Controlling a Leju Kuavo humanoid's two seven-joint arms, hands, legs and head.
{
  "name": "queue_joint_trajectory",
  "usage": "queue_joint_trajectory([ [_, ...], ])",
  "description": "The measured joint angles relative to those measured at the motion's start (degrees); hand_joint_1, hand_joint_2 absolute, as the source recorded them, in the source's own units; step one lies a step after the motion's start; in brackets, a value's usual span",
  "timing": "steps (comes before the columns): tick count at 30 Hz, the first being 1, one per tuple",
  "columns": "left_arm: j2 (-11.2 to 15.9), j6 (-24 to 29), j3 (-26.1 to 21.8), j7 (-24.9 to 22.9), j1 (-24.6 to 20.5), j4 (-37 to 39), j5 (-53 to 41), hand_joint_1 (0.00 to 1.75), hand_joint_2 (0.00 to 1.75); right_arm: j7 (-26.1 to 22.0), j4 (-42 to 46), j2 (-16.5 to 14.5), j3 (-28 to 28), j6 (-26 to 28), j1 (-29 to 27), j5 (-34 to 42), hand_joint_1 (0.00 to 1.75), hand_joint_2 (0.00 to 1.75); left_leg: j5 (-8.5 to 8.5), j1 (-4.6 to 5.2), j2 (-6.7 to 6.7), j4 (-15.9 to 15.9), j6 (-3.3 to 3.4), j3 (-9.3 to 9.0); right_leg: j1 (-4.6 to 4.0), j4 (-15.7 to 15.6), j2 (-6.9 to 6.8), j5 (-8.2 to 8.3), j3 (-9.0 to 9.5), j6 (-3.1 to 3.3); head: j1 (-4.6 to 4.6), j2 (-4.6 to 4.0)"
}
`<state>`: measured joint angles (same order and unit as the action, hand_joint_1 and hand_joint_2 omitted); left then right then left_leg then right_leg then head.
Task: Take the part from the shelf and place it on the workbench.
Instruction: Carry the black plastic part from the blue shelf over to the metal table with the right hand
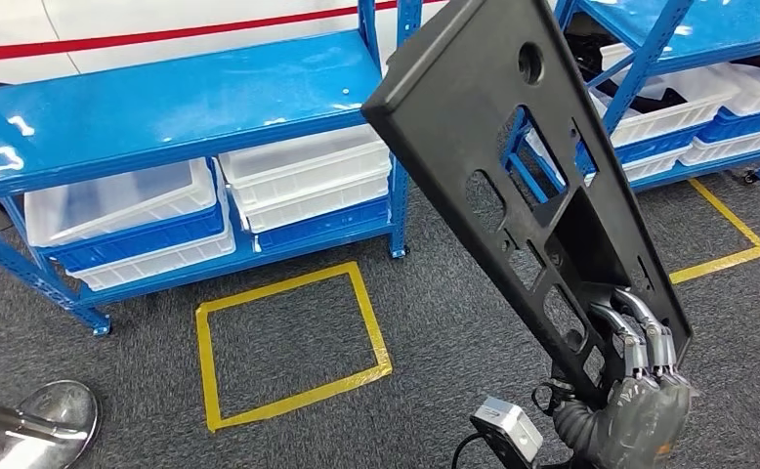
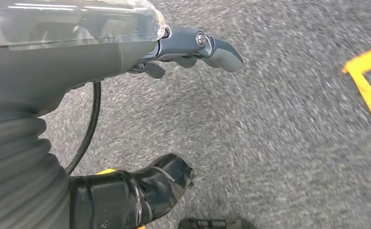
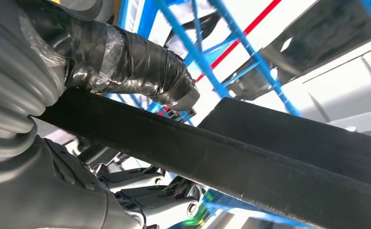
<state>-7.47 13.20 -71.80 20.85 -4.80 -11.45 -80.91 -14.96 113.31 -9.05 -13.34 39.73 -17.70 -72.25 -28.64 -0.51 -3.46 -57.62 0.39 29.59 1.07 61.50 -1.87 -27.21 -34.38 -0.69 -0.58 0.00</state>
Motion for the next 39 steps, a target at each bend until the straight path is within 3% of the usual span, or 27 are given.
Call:
queue_joint_trajectory([
  [3, -0.02, -0.01, 0.00, 0.22, -0.20, 0.00, 0.00, 0.00, 1.75, -0.80, 0.49, -0.93, 0.83, 0.04, -0.80, 0.63, 1.75, 1.75, -0.30, 0.07, -0.70, -0.04, -0.90, -0.20, -0.29, -0.71, 0.76, 0.01, 0.11, 1.11, 0.02, 0.00],
  [5, -0.09, 0.01, 0.01, 0.26, -0.30, 0.01, 0.00, 0.00, 1.75, -1.73, 0.79, -1.59, 1.31, 0.05, -1.27, 1.09, 1.75, 1.75, -1.62, -0.12, 0.20, -1.37, -1.44, 0.20, -0.06, -1.08, 1.35, 0.26, 0.14, 1.76, 0.03, 0.00],
  [6, -0.12, 0.02, 0.01, 0.26, -0.28, 0.01, 0.01, 0.00, 1.75, -2.30, 0.94, -1.97, 1.49, 0.05, -1.45, 1.37, 1.75, 1.75, -3.20, -0.20, 1.06, -3.65, -1.66, 1.19, 0.07, -1.23, 1.62, 0.39, 0.13, 2.04, 0.04, 0.00],
  [8, -0.16, 0.05, 0.01, 0.26, -0.17, 0.01, 0.02, 0.00, 1.75, -3.54, 1.18, -2.74, 1.95, 0.05, -1.81, 2.00, 1.75, 1.75, -7.05, -0.25, 2.50, -11.11, -1.91, 4.57, 0.02, -1.24, 2.28, 0.50, -0.02, 2.33, 0.05, 0.00],
  [9, -0.16, 0.06, 0.00, 0.26, -0.09, 0.00, 0.04, 0.00, 1.75, -4.14, 1.26, -3.08, 2.22, 0.05, -2.06, 2.29, 1.75, 1.75, -8.19, -0.25, 2.74, -14.53, -1.95, 6.21, -0.04, -1.22, 2.70, 0.52, -0.07, 2.38, 0.04, 0.00],
  [10, -0.16, 0.06, 0.00, 0.26, 0.00, 0.00, 0.07, 0.00, 1.75, -4.68, 1.34, -3.37, 2.50, 0.05, -2.33, 2.55, 1.75, 1.75, -8.20, -0.25, 2.86, -16.28, -1.91, 7.11, -0.11, -1.19, 3.16, 0.53, -0.07, 2.39, 0.04, 0.00],
  [11, -0.16, 0.06, 0.00, 0.26, 0.08, 0.00, 0.09, 0.00, 1.75, -5.12, 1.43, -3.64, 2.74, 0.05, -2.60, 2.76, 1.75, 1.75, -7.01, -0.25, 2.93, -15.72, -1.76, 6.96, -0.16, -1.17, 3.67, 0.53, -0.01, 2.39, 0.04, 0.00],
  [12, -0.16, 0.06, 0.00, 0.26, 0.12, 0.00, 0.11, 0.00, 1.75, -5.46, 1.55, -3.89, 2.91, 0.05, -2.81, 2.92, 1.75, 1.75, -4.90, -0.24, 3.16, -12.89, -1.51, 5.76, -0.21, -1.16, 4.19, 0.54, 0.09, 2.39, 0.04, 0.00],
  [14, -0.13, 0.07, 0.00, 0.27, 0.17, 0.00, 0.13, 0.00, 1.75, -5.89, 1.85, -4.33, 3.13, 0.05, -3.04, 3.13, 1.75, 1.75, -0.95, -0.18, 4.71, -4.90, -0.79, 2.34, -0.32, -1.11, 5.16, 0.56, 0.19, 2.30, 0.04, 0.00],
  [15, -0.11, 0.07, 0.00, 0.27, 0.17, 0.00, 0.12, 0.00, 1.75, -6.02, 2.00, -4.50, 3.21, 0.07, -3.10, 3.18, 1.75, 1.75, -0.04, -0.13, 5.48, -2.03, -0.51, 1.15, -0.34, -1.07, 5.59, 0.63, 0.10, 2.13, 0.04, 0.00],
  [17, -0.07, 0.07, 0.00, 0.28, 0.11, 0.00, 0.12, 0.00, 1.75, -6.11, 2.20, -4.77, 3.41, 0.10, -3.27, 3.22, 1.75, 1.75, 0.00, 0.06, 6.04, -0.13, -0.23, 0.48, -0.28, -1.14, 6.35, 0.92, -0.19, 1.54, 0.04, 0.00],
  [19, -0.13, 0.06, 0.00, 0.28, -0.02, 0.00, 0.11, 0.00, 1.75, -6.07, 2.34, -4.93, 3.62, 0.13, -3.65, 3.23, 1.75, 1.75, 0.47, -0.03, 5.17, 0.55, 0.15, 0.23, -0.28, -1.19, 6.70, 1.09, -0.40, 0.80, 0.02, 0.00],
  [20, -0.18, 0.06, 0.00, 0.28, -0.05, 0.00, 0.11, 0.00, 1.75, -6.03, 2.43, -4.97, 3.74, 0.14, -3.82, 3.24, 1.75, 1.75, 0.82, -0.18, 4.67, 1.00, 0.51, 0.06, -0.38, -0.45, 6.13, 0.47, -0.78, 0.54, -0.06, 0.00],
  [21, -0.23, 0.05, 0.00, 0.28, -0.04, 0.00, 0.11, 0.00, 1.75, -6.01, 2.51, -4.98, 3.88, 0.14, -3.92, 3.26, 1.75, 1.75, 1.16, -0.32, 4.11, 1.44, 0.86, -0.06, -0.50, 1.37, 5.24, -0.79, -1.62, 0.34, -0.13, 0.00],
  [24, -0.25, 0.05, -0.01, 0.26, 0.16, 0.00, 0.12, 0.00, 1.75, -5.98, 2.62, -4.99, 4.17, 0.14, -4.05, 3.33, 1.75, 1.75, 1.30, -0.23, 2.51, 1.55, 1.36, 0.10, -0.35, 11.39, 2.82, -6.05, -6.18, -0.03, -0.24, 0.00],
  [25, -0.25, 0.06, -0.01, 0.26, 0.20, 0.00, 0.13, 0.00, 1.75, -5.98, 2.62, -4.99, 4.25, 0.14, -4.13, 3.38, 1.75, 1.75, 1.24, -0.18, 1.99, 1.43, 1.36, 0.16, -0.23, 13.42, 2.57, -6.56, -7.03, -0.17, -0.25, 0.00],
  [26, -0.25, 0.07, -0.01, 0.26, 0.19, 0.00, 0.13, 0.00, 1.75, -6.00, 2.62, -4.98, 4.32, 0.14, -4.21, 3.49, 1.75, 1.75, 1.13, -0.17, 1.50, 1.29, 1.30, 0.19, -0.10, 13.35, 2.37, -5.97, -6.80, -0.28, -0.25, 0.00],
  [28, -0.28, 0.07, 0.00, 0.26, 0.13, 0.00, 0.13, 0.00, 1.75, -6.13, 2.63, -4.99, 4.44, 0.14, -4.29, 3.80, 1.75, 1.75, 0.73, -0.18, 0.71, 0.83, 0.95, 0.15, 0.09, 7.35, 1.50, -2.67, -3.29, -0.34, -0.26, 0.00],
  [30, -0.32, 0.08, 0.00, 0.26, 0.11, 0.00, 0.13, 0.00, 1.75, -6.47, 2.68, -5.01, 4.57, 0.14, -4.38, 4.22, 1.75, 1.75, 0.16, 0.05, 0.09, 0.16, 0.31, 0.16, -0.10, 1.06, 0.00, -0.78, 0.12, 0.12, -0.25, 0.00],
  [31, -0.33, 0.09, 0.00, 0.26, 0.10, 0.00, 0.12, 0.00, 1.75, -6.70, 2.73, -5.03, 4.71, 0.14, -4.50, 4.43, 1.75, 1.75, -0.05, 0.18, -0.17, -0.10, -0.03, 0.17, -0.26, -0.39, -0.39, -0.63, 0.80, 0.46, -0.23, 0.00],
  [33, -0.34, 0.10, 0.00, 0.26, 0.00, 0.00, 0.11, 0.00, 1.75, -7.10, 2.85, -5.11, 5.01, 0.15, -4.82, 4.74, 1.75, 1.75, -0.17, 0.27, -0.69, -0.21, -0.59, 0.09, -0.44, -0.71, 0.17, -0.67, 0.65, 1.14, -0.20, 0.00],
  [35, -0.37, 0.11, 0.00, 0.26, -0.09, 0.00, 0.11, 0.00, 1.75, -7.35, 3.07, -5.28, 5.21, 0.16, -5.11, 4.93, 1.75, 1.75, -0.98, 0.05, -0.03, -0.85, -1.18, 0.27, -0.29, -1.04, 0.83, -0.40, 0.60, 1.76, -0.19, 0.00],
  [37, -0.44, 0.11, 0.00, 0.26, -0.06, 0.00, 0.10, 0.00, 1.75, -7.53, 3.27, -5.49, 5.29, 0.16, -5.30, 5.17, 1.75, 1.75, -4.04, -0.15, 1.77, -5.22, -1.68, 2.18, -0.08, -1.30, 1.44, -0.12, 0.50, 2.28, -0.16, 0.00],
  [39, -0.49, 0.13, 0.00, 0.26, 0.06, 0.00, 0.10, 0.00, 1.75, -7.62, 3.30, -5.58, 5.42, 0.16, -5.40, 5.40, 1.75, 1.75, -7.65, -0.20, 2.75, -12.79, -1.89, 5.62, -0.18, -1.29, 2.22, 0.00, 0.29, 2.52, -0.14, 0.00],
])
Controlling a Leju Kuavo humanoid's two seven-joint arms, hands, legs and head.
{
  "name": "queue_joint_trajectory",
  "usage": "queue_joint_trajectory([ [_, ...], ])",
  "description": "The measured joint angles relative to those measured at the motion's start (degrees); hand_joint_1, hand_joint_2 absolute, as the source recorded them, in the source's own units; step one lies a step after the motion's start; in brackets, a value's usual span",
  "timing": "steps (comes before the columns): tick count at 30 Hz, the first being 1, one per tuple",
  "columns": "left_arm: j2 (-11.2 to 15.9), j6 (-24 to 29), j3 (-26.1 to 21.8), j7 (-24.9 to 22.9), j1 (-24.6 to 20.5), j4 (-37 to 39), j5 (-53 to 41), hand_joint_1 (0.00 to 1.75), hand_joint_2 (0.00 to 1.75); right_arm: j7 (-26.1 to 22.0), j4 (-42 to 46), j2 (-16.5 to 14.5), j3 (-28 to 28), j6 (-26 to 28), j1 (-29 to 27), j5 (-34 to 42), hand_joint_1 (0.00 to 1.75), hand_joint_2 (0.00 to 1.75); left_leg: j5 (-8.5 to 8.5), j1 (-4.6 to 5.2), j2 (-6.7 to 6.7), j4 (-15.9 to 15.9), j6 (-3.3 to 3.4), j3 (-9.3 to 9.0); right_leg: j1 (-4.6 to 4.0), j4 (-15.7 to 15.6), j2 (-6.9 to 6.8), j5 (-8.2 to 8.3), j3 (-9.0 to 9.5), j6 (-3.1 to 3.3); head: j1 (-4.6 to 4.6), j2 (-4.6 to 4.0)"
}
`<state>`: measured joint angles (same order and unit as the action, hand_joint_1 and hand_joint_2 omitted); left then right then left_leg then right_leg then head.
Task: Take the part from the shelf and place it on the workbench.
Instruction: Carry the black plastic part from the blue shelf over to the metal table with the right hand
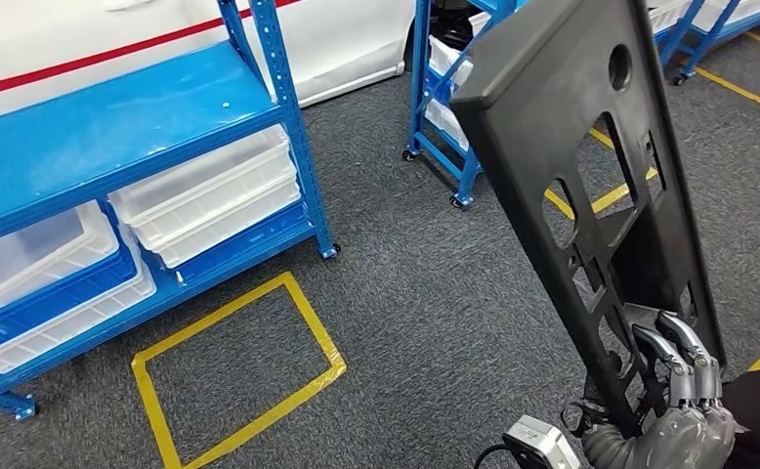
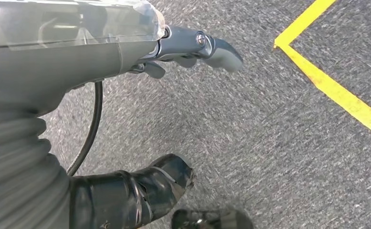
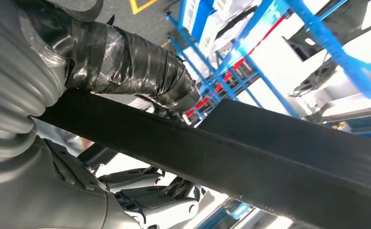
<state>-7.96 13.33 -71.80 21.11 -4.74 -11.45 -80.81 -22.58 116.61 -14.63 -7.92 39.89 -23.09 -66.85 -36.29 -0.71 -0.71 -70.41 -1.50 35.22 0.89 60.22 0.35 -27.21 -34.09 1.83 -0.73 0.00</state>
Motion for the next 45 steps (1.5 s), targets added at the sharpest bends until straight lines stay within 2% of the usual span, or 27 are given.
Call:
queue_joint_trajectory([
  [1, 0.00, 0.01, 0.00, 0.00, 0.08, 0.00, 0.01, 0.00, 1.75, -0.03, 0.00, -0.01, 0.11, 0.00, -0.10, 0.09, 1.75, 1.75, -0.68, 0.00, 0.11, -2.72, -0.02, 1.27, -0.06, 0.03, 0.47, 0.02, -0.04, 0.04, 0.01, 0.00],
  [2, 0.00, 0.01, 0.00, 0.00, 0.16, 0.00, 0.01, 0.00, 1.75, -0.05, 0.00, -0.01, 0.24, 0.00, -0.21, 0.17, 1.75, 1.75, -0.27, 0.00, 0.15, -3.57, 0.04, 1.70, -0.10, 0.07, 0.96, 0.04, -0.04, 0.06, 0.01, 0.00],
  [3, 0.00, 0.01, 0.00, 0.00, 0.20, 0.00, 0.01, 0.00, 1.75, -0.07, 0.01, -0.01, 0.35, 0.00, -0.33, 0.23, 1.75, 1.75, 1.22, 0.00, 0.22, -2.14, 0.17, 1.08, -0.11, 0.11, 1.46, 0.04, 0.01, 0.07, 0.01, 0.00],
  [4, 0.00, 0.01, 0.00, 0.00, 0.21, 0.00, 0.01, 0.00, 1.75, -0.08, 0.03, -0.02, 0.47, 0.00, -0.44, 0.30, 1.75, 1.75, 3.51, 0.00, 0.56, 1.38, 0.40, -0.49, -0.12, 0.14, 1.98, 0.05, 0.10, 0.06, 0.01, 0.00],
  [6, 0.03, 0.06, 0.00, 0.02, 0.25, 0.00, 0.00, 0.00, 1.75, -0.11, 0.13, -0.03, 0.63, 0.00, -0.59, 0.37, 1.75, 1.75, 6.84, 0.03, 2.60, 9.13, 1.02, -3.87, -0.08, 0.18, 2.91, 0.13, 0.09, -0.13, -0.01, 0.00],
  [8, 0.07, 0.10, 0.00, 0.06, 0.21, 0.00, -0.01, 0.00, 1.75, -0.19, 0.25, -0.05, 0.73, 0.00, -0.75, 0.40, 1.75, 1.75, 7.49, 0.20, 4.08, 12.53, 1.43, -5.25, 0.07, 0.14, 3.71, 0.43, -0.28, -0.73, -0.01, 0.00],
  [10, 0.04, 0.09, 0.00, 0.09, 0.12, 0.00, -0.01, 0.00, 1.75, -0.29, 0.35, -0.14, 0.85, 0.01, -0.99, 0.41, 1.75, 1.75, 7.77, 0.19, 3.48, 13.14, 1.79, -5.41, 0.15, -0.11, 4.48, 0.83, -0.53, -1.56, -0.02, 0.00],
  [12, -0.04, 0.08, 0.00, 0.08, 0.11, 0.00, -0.01, 0.00, 1.75, -0.39, 0.50, -0.23, 1.10, 0.02, -1.20, 0.41, 1.75, 1.75, 8.42, -0.08, 2.43, 14.08, 2.46, -5.71, -0.05, 0.96, 3.55, -0.02, -1.08, -2.10, -0.13, 0.00],
  [14, -0.09, 0.07, 0.00, 0.05, 0.21, 0.00, -0.01, 0.00, 1.75, -0.47, 0.63, -0.25, 1.35, 0.02, -1.29, 0.41, 1.75, 1.75, 8.76, -0.11, 1.24, 14.59, 2.97, -5.83, -0.17, 6.33, 1.43, -3.36, -3.52, -2.37, -0.26, 0.00],
  [16, -0.08, 0.07, -0.01, 0.01, 0.33, 0.00, 0.00, 0.00, 1.75, -0.53, 0.68, -0.25, 1.58, 0.01, -1.40, 0.41, 1.75, 1.75, 8.68, 0.05, 0.09, 14.46, 3.17, -5.70, -0.05, 13.18, 0.43, -6.49, -6.61, -2.65, -0.31, 0.00],
  [17, -0.08, 0.06, -0.02, 0.00, 0.35, 0.00, 0.01, 0.00, 1.75, -0.55, 0.68, -0.25, 1.72, 0.00, -1.48, 0.42, 1.75, 1.75, 8.60, 0.10, -0.44, 14.34, 3.18, -5.65, -0.01, 14.62, 0.25, -6.67, -7.15, -2.74, -0.31, 0.00],
  [18, -0.08, 0.04, -0.02, 0.00, 0.32, 0.00, 0.01, 0.00, 1.75, -0.60, 0.69, -0.25, 1.88, 0.00, -1.55, 0.45, 1.75, 1.75, 8.49, 0.12, -0.93, 14.18, 3.13, -5.63, 0.01, 14.07, 0.08, -5.86, -6.68, -2.78, -0.32, 0.00],
  [20, -0.11, -0.01, -0.02, 0.00, 0.25, 0.00, 0.01, 0.00, 1.75, -0.72, 0.79, -0.26, 2.16, 0.00, -1.61, 0.58, 1.75, 1.75, 8.13, 0.12, -1.75, 13.76, 2.84, -5.71, -0.05, 7.30, -0.83, -2.60, -2.80, -2.55, -0.32, 0.00],
  [22, -0.15, -0.03, -0.02, 0.00, 0.21, 0.00, 0.00, 0.00, 1.75, -0.88, 0.93, -0.31, 2.33, 0.01, -1.66, 0.86, 1.75, 1.75, 7.67, 0.35, -2.37, 13.25, 2.30, -5.75, -0.41, 1.16, -2.07, -0.80, 0.54, -1.95, -0.31, 0.00],
  [25, -0.17, -0.02, 0.00, 0.01, 0.04, 0.00, -0.01, 0.00, 1.75, -1.36, 1.25, -0.53, 2.78, 0.02, -1.82, 1.72, 1.75, 1.75, 7.43, 0.54, -3.05, 13.10, 1.53, -5.86, -0.68, -0.16, -1.75, -0.69, 0.95, -1.09, -0.30, 0.00],
  [27, -0.17, -0.01, 0.00, 0.02, -0.08, 0.00, 0.01, 0.00, 1.75, -1.70, 1.44, -0.78, 3.18, 0.02, -1.91, 2.26, 1.75, 1.75, 6.37, 0.41, -2.27, 12.08, 0.96, -5.56, -0.40, -0.58, -1.21, -0.39, 0.99, -0.46, -0.27, 0.00],
  [29, -0.18, -0.01, 0.00, 0.03, -0.03, 0.00, -0.02, 0.00, 1.75, -1.90, 1.57, -1.09, 3.40, 0.02, -1.95, 2.50, 1.75, 1.75, 3.08, 0.20, -0.62, 7.00, 0.47, -3.34, -0.17, -0.86, -0.68, -0.12, 0.94, 0.04, -0.23, 0.00],
  [31, -0.19, -0.01, 0.00, 0.03, 0.11, 0.00, -0.04, 0.00, 1.75, -1.97, 1.60, -1.27, 3.62, 0.02, -1.97, 2.58, 1.75, 1.75, -0.30, 0.11, 0.07, -0.69, 0.21, 0.21, -0.21, -0.83, 0.07, -0.05, 0.78, 0.20, -0.21, 0.00],
  [32, -0.19, -0.01, 0.00, 0.02, 0.17, 0.00, -0.04, 0.00, 1.75, -2.02, 1.60, -1.30, 3.75, 0.02, -1.99, 2.63, 1.75, 1.75, -0.68, 0.10, 0.13, -2.96, 0.17, 1.30, -0.24, -0.80, 0.54, -0.04, 0.78, 0.21, -0.21, 0.00],
  [33, -0.19, -0.01, 0.00, 0.01, 0.23, 0.00, -0.04, 0.00, 1.75, -2.09, 1.60, -1.32, 3.88, 0.02, -2.00, 2.69, 1.75, 1.75, 0.14, 0.10, 0.16, -3.08, 0.21, 1.43, -0.24, -0.76, 1.06, -0.04, 0.82, 0.21, -0.21, 0.00],
  [35, -0.17, 0.00, 0.00, 0.00, 0.28, 0.00, -0.03, 0.00, 1.75, -2.31, 1.61, -1.43, 4.11, 0.01, -2.01, 2.85, 1.75, 1.75, 4.40, 0.09, 0.79, 3.09, 0.53, -1.26, -0.23, -0.70, 2.15, -0.04, 1.02, 0.19, -0.21, 0.00],
  [37, -0.13, 0.01, 0.00, 0.01, 0.34, 0.00, -0.03, 0.00, 1.75, -2.44, 1.67, -1.63, 4.32, 0.02, -1.98, 2.98, 1.75, 1.75, 7.33, 0.12, 2.66, 10.38, 1.00, -4.41, -0.33, -0.57, 3.15, -0.01, 0.95, -0.08, -0.22, 0.00],
  [39, -0.10, 0.02, 0.00, 0.02, 0.30, 0.00, -0.04, 0.00, 1.75, -2.48, 1.70, -1.77, 4.47, 0.03, -1.99, 3.04, 1.75, 1.75, 7.60, 0.25, 3.62, 12.93, 1.27, -5.39, -0.26, -0.51, 4.02, 0.24, 0.52, -0.72, -0.23, 0.00],
  [41, -0.13, 0.02, 0.00, 0.02, 0.13, 0.00, -0.05, 0.00, 1.75, -2.49, 1.73, -1.80, 4.58, 0.04, -2.09, 3.06, 1.75, 1.75, 7.91, 0.18, 2.73, 13.41, 1.70, -5.48, -0.11, -0.48, 4.65, 0.46, 0.23, -1.44, -0.24, 0.00],
  [42, -0.15, 0.02, 0.00, 0.02, 0.09, 0.00, -0.07, 0.00, 1.75, -2.49, 1.77, -1.81, 4.64, 0.04, -2.16, 3.12, 1.75, 1.75, 8.15, 0.07, 2.18, 13.73, 2.07, -5.59, -0.19, 0.09, 4.20, 0.02, -0.03, -1.69, -0.28, 0.00],
  [43, -0.18, 0.01, 0.00, 0.01, 0.11, 0.00, -0.07, 0.00, 1.75, -2.48, 1.81, -1.82, 4.69, 0.04, -2.20, 3.21, 1.75, 1.75, 8.38, -0.04, 1.55, 14.07, 2.49, -5.68, -0.30, 1.66, 3.35, -1.09, -0.74, -1.88, -0.37, 0.00],
  [45, -0.22, 0.02, -0.01, -0.01, 0.23, 0.00, -0.07, 0.00, 1.75, -2.47, 1.86, -1.82, 4.92, 0.04, -2.23, 3.49, 1.75, 1.75, 8.52, 0.00, 0.26, 14.33, 3.02, -5.73, -0.40, 7.97, 1.21, -4.75, -3.67, -2.13, -0.51, 0.00],
])
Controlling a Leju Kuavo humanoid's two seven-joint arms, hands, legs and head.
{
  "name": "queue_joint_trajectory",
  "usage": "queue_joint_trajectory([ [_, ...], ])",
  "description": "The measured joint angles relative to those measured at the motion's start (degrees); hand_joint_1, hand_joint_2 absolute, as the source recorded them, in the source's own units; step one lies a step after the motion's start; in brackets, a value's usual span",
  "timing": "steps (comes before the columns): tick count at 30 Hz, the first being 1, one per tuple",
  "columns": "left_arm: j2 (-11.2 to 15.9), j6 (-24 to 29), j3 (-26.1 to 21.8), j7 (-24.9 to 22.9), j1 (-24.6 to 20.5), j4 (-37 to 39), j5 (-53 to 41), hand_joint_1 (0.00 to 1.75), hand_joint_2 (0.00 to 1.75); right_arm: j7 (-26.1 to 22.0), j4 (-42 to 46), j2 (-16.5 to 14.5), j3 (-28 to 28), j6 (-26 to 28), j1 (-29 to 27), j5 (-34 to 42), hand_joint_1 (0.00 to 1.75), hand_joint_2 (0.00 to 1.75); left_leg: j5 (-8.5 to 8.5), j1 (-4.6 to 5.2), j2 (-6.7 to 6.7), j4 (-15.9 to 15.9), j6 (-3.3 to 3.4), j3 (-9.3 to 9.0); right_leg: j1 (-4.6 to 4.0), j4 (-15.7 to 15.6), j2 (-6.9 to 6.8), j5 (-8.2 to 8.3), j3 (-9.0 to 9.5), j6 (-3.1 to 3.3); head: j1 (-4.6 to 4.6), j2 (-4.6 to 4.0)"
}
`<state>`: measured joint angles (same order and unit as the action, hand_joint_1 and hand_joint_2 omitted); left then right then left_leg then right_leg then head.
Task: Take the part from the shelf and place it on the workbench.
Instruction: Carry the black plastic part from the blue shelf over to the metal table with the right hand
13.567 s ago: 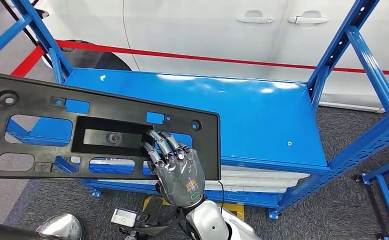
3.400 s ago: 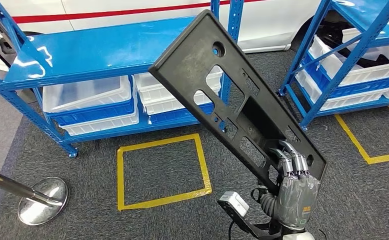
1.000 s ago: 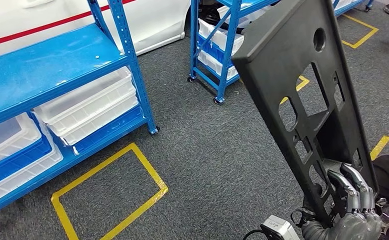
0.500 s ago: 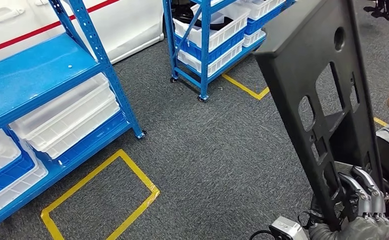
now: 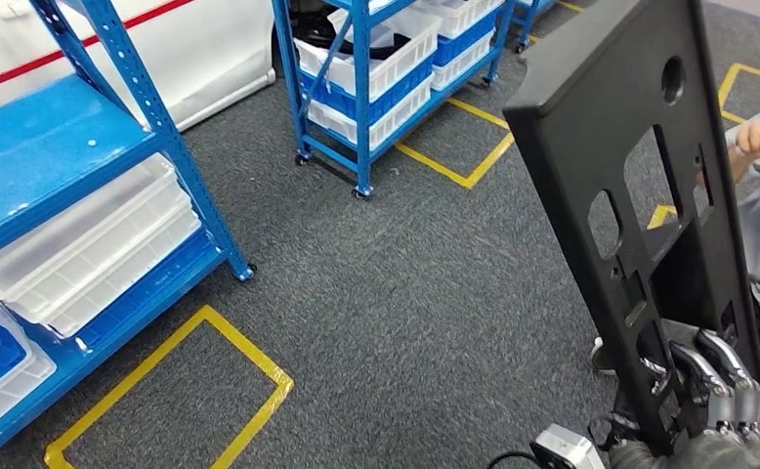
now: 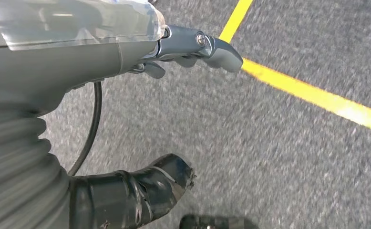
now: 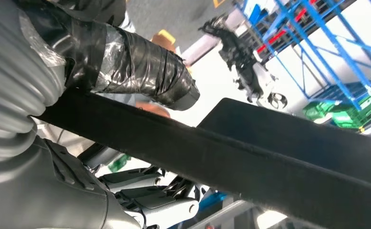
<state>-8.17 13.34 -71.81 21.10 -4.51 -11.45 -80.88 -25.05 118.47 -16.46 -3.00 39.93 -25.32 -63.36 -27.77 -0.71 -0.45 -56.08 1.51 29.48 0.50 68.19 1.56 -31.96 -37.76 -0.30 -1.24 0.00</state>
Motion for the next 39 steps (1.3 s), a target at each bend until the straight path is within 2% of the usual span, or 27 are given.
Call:
queue_joint_trajectory([
  [2, 0.00, 0.06, -0.01, -0.08, 0.09, 0.00, 0.01, 0.00, 1.75, 0.02, -0.01, 0.00, 0.42, 0.00, -0.04, 0.32, 1.75, 1.75, -0.09, 0.16, -1.32, -0.10, 0.12, 0.08, 0.21, 6.25, -0.79, -2.46, -2.90, -0.25, -0.01, 0.00],
  [3, -0.01, 0.09, -0.01, -0.15, 0.09, 0.00, 0.01, 0.00, 1.75, 0.03, -0.01, 0.00, 0.63, 0.00, -0.09, 0.49, 1.75, 1.75, -0.18, 0.20, -1.96, -0.20, 0.10, 0.10, 0.32, 6.89, -1.00, -2.17, -3.11, -0.35, 0.00, 0.00],
  [4, -0.03, 0.10, -0.01, -0.23, 0.05, 0.00, 0.00, 0.00, 1.75, 0.06, -0.01, 0.00, 0.79, 0.00, -0.12, 0.63, 1.75, 1.75, -0.32, 0.20, -2.58, -0.33, 0.01, 0.08, 0.40, 5.27, -1.28, -0.84, -2.16, -0.39, -0.02, 0.00],
  [5, -0.09, 0.10, -0.01, -0.29, 0.02, 0.00, -0.01, 0.00, 1.75, 0.10, -0.01, 0.00, 0.91, 0.00, -0.15, 0.71, 1.75, 1.75, -0.53, 0.19, -3.17, -0.52, -0.14, -0.01, 0.43, 1.75, -1.96, 1.10, -0.19, -0.35, -0.02, 0.00],
  [6, -0.15, 0.10, -0.01, -0.33, 0.03, 0.00, -0.01, 0.00, 1.75, 0.13, -0.01, 0.00, 0.99, 0.00, -0.16, 0.75, 1.75, 1.75, -0.80, 0.26, -3.72, -0.74, -0.37, -0.12, 0.29, -2.19, -3.45, 2.51, 1.95, -0.20, -0.02, 0.00],
  [8, -0.27, 0.10, -0.01, -0.36, 0.07, 0.00, -0.01, 0.00, 1.75, 0.12, 0.01, -0.01, 1.09, 0.00, -0.23, 0.77, 1.75, 1.75, -1.31, 0.56, -4.68, -1.20, -0.95, -0.25, -0.07, -7.30, -5.48, 3.82, 4.51, 0.40, 0.03, 0.00],
  [9, -0.30, 0.10, -0.01, -0.36, 0.04, 0.00, -0.02, 0.00, 1.75, 0.07, 0.02, -0.02, 1.12, 0.00, -0.31, 0.77, 1.75, 1.75, -1.44, 0.71, -5.15, -1.31, -1.20, -0.29, -0.28, -7.86, -5.77, 3.64, 4.61, 0.70, 0.05, 0.00],
  [11, -0.33, 0.10, 0.01, -0.36, -0.10, 0.00, -0.03, 0.00, 1.75, -0.16, 0.14, -0.08, 1.15, 0.00, -0.59, 0.78, 1.75, 1.75, -1.68, 0.69, -5.89, -1.36, -1.68, -0.38, -0.28, -8.02, -4.38, 3.91, 4.32, 1.32, 0.07, 0.00],
  [13, -0.39, 0.09, 0.01, -0.34, -0.16, 0.00, -0.03, 0.00, 1.75, -0.46, 0.43, -0.25, 1.22, 0.01, -0.87, 0.78, 1.75, 1.75, -3.29, 0.43, -4.05, -3.04, -2.26, 0.17, -0.07, -8.36, -3.20, 4.22, 4.24, 1.95, 0.07, 0.00],
  [15, -0.44, 0.08, 0.01, -0.34, -0.04, 0.00, -0.04, 0.00, 1.75, -0.63, 0.62, -0.48, 1.29, 0.02, -1.00, 0.79, 1.75, 1.75, -6.96, 0.20, -1.11, -9.11, -2.65, 2.74, 0.05, -8.50, -2.05, 4.44, 4.14, 2.37, 0.09, 0.00],
  [17, -0.45, 0.08, 0.01, -0.38, 0.15, 0.00, -0.04, 0.00, 1.75, -0.68, 0.63, -0.58, 1.34, 0.02, -1.11, 0.85, 1.75, 1.75, -9.77, 0.14, -0.18, -16.40, -2.77, 6.11, -0.03, -8.45, -0.62, 4.53, 4.01, 2.55, 0.09, 0.00],
  [18, -0.44, 0.07, 0.01, -0.42, 0.23, 0.00, -0.03, 0.00, 1.75, -0.74, 0.63, -0.60, 1.38, 0.02, -1.20, 0.91, 1.75, 1.75, -9.64, 0.14, -0.09, -17.94, -2.73, 6.92, -0.08, -8.39, 0.18, 4.55, 4.00, 2.58, 0.09, 0.00],
  [19, -0.45, 0.07, 0.01, -0.45, 0.27, 0.00, -0.03, 0.00, 1.75, -0.86, 0.64, -0.61, 1.43, 0.01, -1.31, 0.99, 1.75, 1.75, -8.25, 0.14, 0.02, -16.97, -2.60, 6.61, -0.11, -8.30, 0.98, 4.56, 4.02, 2.59, 0.09, 0.00],
  [20, -0.45, 0.06, 0.01, -0.48, 0.28, 0.00, -0.03, 0.00, 1.75, -0.98, 0.65, -0.63, 1.49, 0.01, -1.39, 1.06, 1.75, 1.75, -6.04, 0.14, 0.35, -14.00, -2.42, 5.39, -0.12, -8.19, 1.77, 4.56, 4.05, 2.58, 0.09, 0.00],
  [22, -0.43, 0.06, 0.01, -0.48, 0.26, 0.00, -0.04, 0.00, 1.75, -1.25, 0.77, -0.80, 1.61, 0.01, -1.45, 1.29, 1.75, 1.75, -2.34, 0.08, 2.60, -6.38, -1.93, 2.31, -0.13, -7.95, 3.18, 4.56, 3.93, 2.44, 0.08, 0.00],
  [24, -0.42, 0.07, 0.01, -0.42, 0.22, 0.00, -0.04, 0.00, 1.75, -1.43, 0.91, -0.96, 1.72, 0.02, -1.46, 1.49, 1.75, 1.75, -1.51, 0.11, 4.58, -2.39, -1.62, 0.74, 0.01, -7.75, 4.44, 4.79, 3.36, 1.89, 0.07, 0.00],
  [25, -0.41, 0.07, 0.01, -0.38, 0.16, 0.00, -0.04, 0.00, 1.75, -1.49, 0.94, -0.99, 1.81, 0.02, -1.50, 1.54, 1.75, 1.75, -1.61, 0.19, 4.72, -1.99, -1.52, 0.59, 0.12, -7.78, 5.06, 5.02, 3.05, 1.46, 0.08, 0.00],
  [26, -0.43, 0.08, 0.01, -0.33, 0.08, 0.00, -0.03, 0.00, 1.75, -1.53, 0.97, -1.02, 1.93, 0.02, -1.57, 1.56, 1.75, 1.75, -1.50, 0.18, 4.12, -1.62, -1.31, 0.43, 0.20, -7.88, 5.65, 5.25, 2.84, 1.04, 0.07, 0.00],
  [27, -0.44, 0.07, 0.01, -0.30, 0.04, 0.00, -0.03, 0.00, 1.75, -1.55, 1.01, -1.04, 2.07, 0.02, -1.69, 1.57, 1.75, 1.75, -1.25, 0.12, 3.41, -1.29, -1.00, 0.32, 0.21, -7.72, 5.34, 5.16, 2.69, 0.74, 0.04, 0.00],
  [29, -0.47, 0.05, 0.01, -0.23, 0.08, 0.00, -0.03, 0.00, 1.75, -1.55, 1.11, -1.05, 2.26, 0.02, -1.76, 1.57, 1.75, 1.75, -0.80, -0.03, 1.84, -0.61, -0.29, 0.06, -0.02, -4.79, 2.75, 3.16, 1.37, 0.32, -0.05, 0.00],
  [31, -0.44, 0.04, -0.01, -0.18, 0.23, 0.00, -0.02, 0.00, 1.75, -1.54, 1.16, -1.05, 2.32, 0.02, -1.67, 1.57, 1.75, 1.75, -0.76, 0.13, 0.28, -0.49, 0.07, 0.03, -0.03, 1.97, -0.15, -0.53, -1.66, 0.00, -0.11, 0.00],
  [32, -0.42, 0.03, -0.01, -0.17, 0.26, 0.00, -0.02, 0.00, 1.75, -1.52, 1.15, -1.05, 2.37, 0.02, -1.65, 1.57, 1.75, 1.75, -0.83, 0.21, -0.52, -0.52, 0.14, 0.05, 0.10, 5.14, -0.65, -1.78, -3.08, -0.17, -0.09, 0.00],
  [33, -0.39, 0.02, -0.01, -0.16, 0.25, 0.00, -0.01, 0.00, 1.75, -1.49, 1.14, -1.05, 2.43, 0.02, -1.67, 1.57, 1.75, 1.75, -0.90, 0.26, -1.30, -0.56, 0.15, 0.04, 0.22, 6.85, -0.92, -2.11, -3.77, -0.31, -0.10, 0.00],
  [34, -0.38, 0.01, -0.01, -0.15, 0.18, 0.00, -0.02, 0.00, 1.75, -1.45, 1.13, -1.05, 2.48, 0.01, -1.70, 1.57, 1.75, 1.75, -1.00, 0.27, -2.06, -0.59, 0.12, -0.01, 0.32, 6.41, -1.16, -1.37, -3.36, -0.40, -0.10, 0.00],
  [35, -0.38, -0.01, -0.01, -0.15, 0.11, 0.00, -0.02, 0.00, 1.75, -1.43, 1.13, -1.05, 2.52, 0.01, -1.71, 1.57, 1.75, 1.75, -1.12, 0.27, -2.76, -0.64, 0.02, -0.12, 0.38, 3.84, -1.60, 0.20, -1.83, -0.42, -0.10, 0.00],
  [37, -0.40, -0.04, -0.01, -0.14, 0.05, 0.00, -0.03, 0.00, 1.75, -1.39, 1.14, -1.05, 2.54, 0.02, -1.65, 1.57, 1.75, 1.75, -1.51, 0.39, -4.00, -0.86, -0.38, -0.39, 0.13, -3.86, -3.85, 3.02, 2.50, -0.17, -0.11, 0.00],
  [39, -0.42, -0.06, -0.01, -0.14, 0.02, 0.00, -0.03, 0.00, 1.75, -1.21, 1.15, -1.05, 2.54, 0.02, -1.61, 1.52, 1.75, 1.75, -1.89, 0.63, -4.98, -1.08, -0.90, -0.58, -0.27, -7.89, -5.22, 3.73, 4.54, 0.42, -0.06, 0.00],
])
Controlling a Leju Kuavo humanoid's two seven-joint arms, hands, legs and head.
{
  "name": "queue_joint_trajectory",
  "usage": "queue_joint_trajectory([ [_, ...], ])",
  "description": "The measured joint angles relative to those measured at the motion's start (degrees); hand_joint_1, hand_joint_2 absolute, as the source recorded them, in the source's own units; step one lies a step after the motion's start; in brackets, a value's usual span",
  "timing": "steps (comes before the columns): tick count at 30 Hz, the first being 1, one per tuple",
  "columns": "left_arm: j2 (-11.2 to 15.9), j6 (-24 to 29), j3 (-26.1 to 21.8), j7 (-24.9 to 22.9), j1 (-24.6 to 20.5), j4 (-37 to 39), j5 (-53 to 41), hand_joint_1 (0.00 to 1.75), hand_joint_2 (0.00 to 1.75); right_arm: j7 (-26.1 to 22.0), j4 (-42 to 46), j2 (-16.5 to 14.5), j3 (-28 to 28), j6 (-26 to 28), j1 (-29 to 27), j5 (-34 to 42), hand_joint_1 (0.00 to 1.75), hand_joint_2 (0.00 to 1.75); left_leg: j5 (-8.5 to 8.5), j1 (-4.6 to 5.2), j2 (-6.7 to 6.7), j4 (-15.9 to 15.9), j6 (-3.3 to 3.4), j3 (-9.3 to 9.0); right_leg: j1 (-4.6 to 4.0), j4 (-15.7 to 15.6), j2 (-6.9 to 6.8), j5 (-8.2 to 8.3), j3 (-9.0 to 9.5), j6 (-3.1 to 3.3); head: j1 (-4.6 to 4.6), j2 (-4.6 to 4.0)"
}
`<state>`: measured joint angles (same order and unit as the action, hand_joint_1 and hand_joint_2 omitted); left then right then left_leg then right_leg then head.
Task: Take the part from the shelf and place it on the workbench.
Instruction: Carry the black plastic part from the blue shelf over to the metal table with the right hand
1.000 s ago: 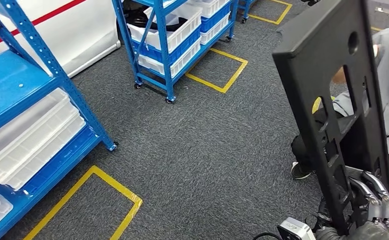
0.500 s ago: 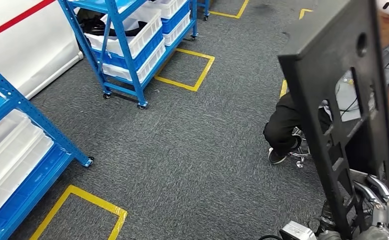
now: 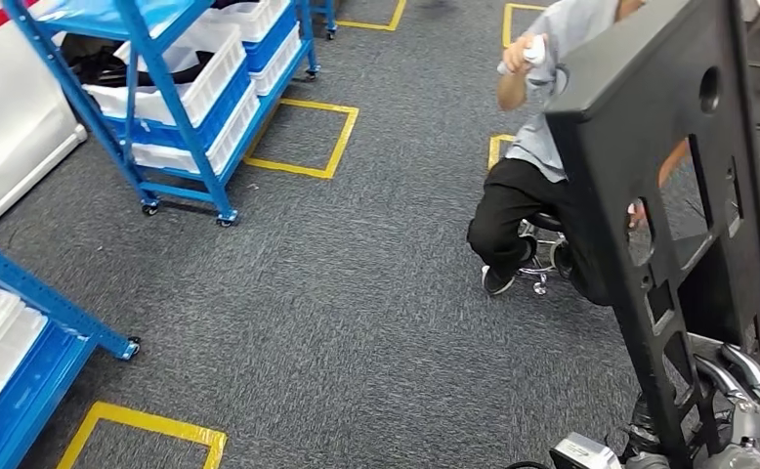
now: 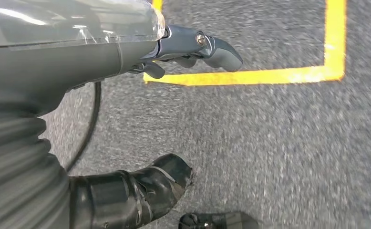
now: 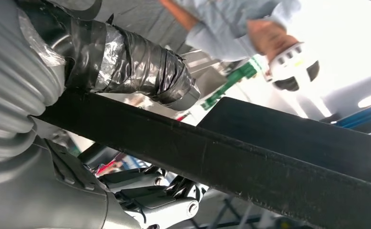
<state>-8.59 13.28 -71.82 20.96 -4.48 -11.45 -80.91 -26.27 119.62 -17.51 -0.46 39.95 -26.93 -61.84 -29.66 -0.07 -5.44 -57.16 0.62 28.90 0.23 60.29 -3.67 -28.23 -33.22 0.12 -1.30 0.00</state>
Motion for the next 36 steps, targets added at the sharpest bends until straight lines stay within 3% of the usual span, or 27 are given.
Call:
queue_joint_trajectory([
  [2, 0.00, -0.06, 0.01, 0.00, -0.22, 0.00, 0.00, 0.00, 1.75, 0.24, 0.01, -0.01, 0.00, 0.00, 0.02, -0.10, 1.75, 1.75, -0.15, 0.09, -0.93, 0.03, -0.50, -0.23, -0.17, -0.32, 0.93, 0.02, -0.16, 0.66, 0.05, 0.00],
  [4, 0.03, -0.16, 0.02, 0.03, -0.49, 0.00, 0.00, 0.00, 1.75, 0.44, -0.01, -0.01, 0.01, 0.00, 0.14, -0.30, 1.75, 1.75, -1.15, -0.15, 0.43, -0.91, -1.10, -0.05, -0.02, -0.71, 2.00, 0.32, -0.16, 1.31, 0.06, 0.00],
  [6, 0.05, -0.26, 0.02, 0.11, -0.49, 0.00, -0.01, 0.00, 1.75, 0.71, -0.10, -0.02, 0.02, 0.00, 0.49, -0.57, 1.75, 1.75, -4.33, -0.40, 3.49, -5.74, -1.51, 2.02, 0.21, -1.01, 3.01, 0.61, -0.15, 1.87, 0.10, 0.00],
  [8, 0.06, -0.35, 0.02, 0.16, -0.32, 0.00, -0.02, 0.00, 1.75, 0.98, -0.24, -0.02, 0.02, -0.01, 0.81, -0.74, 1.75, 1.75, -7.77, -0.45, 4.79, -13.33, -1.59, 5.57, 0.14, -0.98, 4.23, 0.70, -0.28, 2.11, 0.13, 0.00],
  [9, 0.07, -0.41, 0.02, 0.16, -0.22, 0.00, -0.03, 0.00, 1.75, 1.09, -0.30, -0.02, 0.02, -0.01, 0.85, -0.78, 1.75, 1.75, -8.32, -0.46, 4.88, -15.89, -1.56, 6.85, 0.08, -0.93, 4.95, 0.72, -0.29, 2.14, 0.12, 0.00],
  [10, 0.07, -0.50, 0.02, 0.17, -0.15, 0.00, -0.02, 0.00, 1.75, 1.16, -0.34, -0.02, 0.02, -0.01, 0.85, -0.79, 1.75, 1.75, -7.63, -0.46, 4.93, -16.36, -1.47, 7.22, 0.04, -0.87, 5.72, 0.72, -0.27, 2.15, 0.12, 0.00],
  [12, 0.09, -0.69, 0.02, 0.24, -0.08, 0.00, -0.02, 0.00, 1.75, 1.24, -0.37, -0.02, 0.02, -0.01, 0.86, -0.80, 1.75, 1.75, -3.42, -0.47, 5.77, -10.89, -1.11, 5.04, 0.05, -0.70, 7.28, 0.71, -0.13, 2.13, 0.12, 0.00],
  [14, 0.18, -0.88, 0.02, 0.40, -0.02, 0.00, -0.01, 0.00, 1.75, 1.30, -0.38, -0.02, 0.02, -0.01, 0.95, -0.80, 1.75, 1.75, -0.21, -0.52, 8.50, -3.58, -0.69, 2.07, 0.04, -0.46, 8.61, 0.72, -0.21, 1.90, 0.10, 0.00],
  [16, 0.24, -1.02, 0.02, 0.66, -0.15, 0.00, 0.01, 0.00, 1.75, 1.44, -0.40, -0.01, 0.02, -0.02, 1.06, -0.80, 1.75, 1.75, 0.18, -0.42, 10.05, -0.83, -0.42, 1.01, 0.19, -0.36, 9.75, 0.95, -0.68, 1.27, 0.08, 0.00],
  [18, 0.20, -1.07, 0.02, 0.84, -0.42, 0.00, 0.01, 0.00, 1.75, 1.55, -0.41, -0.01, 0.02, -0.01, 1.05, -0.80, 1.75, 1.75, 0.46, -0.44, 8.93, -0.30, 0.08, 0.84, 0.37, -0.41, 10.65, 1.24, -1.07, 0.49, 0.08, 0.00],
  [20, 0.14, -1.10, 0.02, 0.95, -0.43, 0.00, 0.02, 0.00, 1.75, 1.57, -0.42, 0.01, 0.02, 0.00, 1.08, -0.80, 1.75, 1.75, 0.94, -0.63, 7.44, 0.42, 0.88, 0.63, 0.17, 1.33, 8.73, -0.03, -1.94, -0.02, -0.06, 0.00],
  [22, 0.14, -1.34, 0.01, 1.18, -0.21, 0.00, 0.10, 0.00, 1.75, 1.57, -0.46, 0.04, 0.02, 0.00, 1.21, -0.80, 1.75, 1.75, 1.12, -0.54, 5.81, 0.72, 1.37, 0.57, 0.07, 7.19, 5.56, -3.57, -4.62, -0.32, -0.23, 0.00],
  [24, 0.20, -1.71, 0.00, 1.35, -0.01, 0.00, 0.21, 0.00, 1.75, 1.57, -0.63, 0.07, 0.02, -0.01, 1.23, -0.80, 1.75, 1.75, 1.01, -0.33, 4.12, 0.60, 1.49, 0.64, 0.28, 13.63, 4.42, -6.27, -7.53, -0.58, -0.27, 0.00],
  [25, 0.24, -1.82, -0.01, 1.36, 0.00, 0.00, 0.25, 0.00, 1.75, 1.57, -0.73, 0.08, 0.02, -0.01, 1.18, -0.80, 1.75, 1.75, 0.91, -0.27, 3.32, 0.56, 1.49, 0.63, 0.39, 14.67, 4.19, -6.19, -7.91, -0.67, -0.27, 0.00],
  [26, 0.26, -1.92, -0.01, 1.36, -0.02, 0.00, 0.29, 0.00, 1.75, 1.56, -0.81, 0.09, 0.02, -0.01, 1.15, -0.80, 1.75, 1.75, 0.79, -0.23, 2.57, 0.52, 1.45, 0.55, 0.46, 13.46, 3.95, -5.05, -7.15, -0.68, -0.27, 0.00],
  [27, 0.26, -1.98, -0.01, 1.37, -0.05, 0.00, 0.32, 0.00, 1.75, 1.53, -0.85, 0.09, 0.02, -0.01, 1.12, -0.80, 1.75, 1.75, 0.63, -0.22, 1.88, 0.49, 1.34, 0.38, 0.48, 10.19, 3.43, -3.18, -5.29, -0.61, -0.27, 0.00],
  [29, 0.24, -2.04, -0.01, 1.38, -0.05, 0.00, 0.35, 0.00, 1.75, 1.42, -0.85, 0.09, 0.02, -0.01, 1.11, -0.80, 1.75, 1.75, 0.23, -0.07, 0.69, 0.38, 0.94, -0.06, 0.11, 2.42, 1.08, -0.50, -1.06, -0.19, -0.27, 0.00],
  [30, 0.23, -2.05, -0.01, 1.38, -0.08, 0.00, 0.35, 0.00, 1.75, 1.36, -0.84, 0.08, 0.02, -0.01, 1.09, -0.80, 1.75, 1.75, 0.06, 0.03, 0.22, 0.33, 0.69, -0.23, -0.15, 0.02, 0.26, 0.02, 0.16, 0.08, -0.26, 0.00],
  [31, 0.23, -2.05, -0.01, 1.37, -0.16, 0.00, 0.35, 0.00, 1.75, 1.31, -0.84, 0.08, 0.02, 0.00, 1.03, -0.79, 1.75, 1.75, -0.06, 0.13, -0.23, 0.29, 0.45, -0.32, -0.44, -0.93, -0.13, -0.06, 0.55, 0.32, -0.25, 0.00],
  [33, 0.23, -2.05, -0.01, 1.36, -0.42, 0.00, 0.27, 0.00, 1.75, 1.27, -0.83, 0.08, 0.02, 0.00, 0.80, -0.66, 1.75, 1.75, -0.28, 0.17, -0.92, 0.27, -0.06, -0.45, -0.52, -1.08, 0.98, 0.10, 0.33, 0.80, -0.23, 0.00],
  [34, 0.22, -2.04, -0.01, 1.34, -0.50, 0.00, 0.19, 0.00, 1.75, 1.25, -0.82, 0.08, 0.03, 0.00, 0.69, -0.49, 1.75, 1.75, -0.72, 0.09, -0.37, -0.09, -0.35, -0.39, -0.39, -1.25, 1.53, 0.23, 0.32, 1.09, -0.24, 0.00],
  [36, 0.22, -2.02, 0.01, 1.32, -0.47, 0.00, 0.02, 0.00, 1.75, 1.21, -0.82, 0.07, 0.05, 0.00, 0.62, 0.00, 1.75, 1.75, -3.30, -0.15, 2.34, -3.67, -0.88, 1.07, 0.02, -1.62, 2.63, 0.56, 0.35, 1.70, -0.21, 0.00],
])
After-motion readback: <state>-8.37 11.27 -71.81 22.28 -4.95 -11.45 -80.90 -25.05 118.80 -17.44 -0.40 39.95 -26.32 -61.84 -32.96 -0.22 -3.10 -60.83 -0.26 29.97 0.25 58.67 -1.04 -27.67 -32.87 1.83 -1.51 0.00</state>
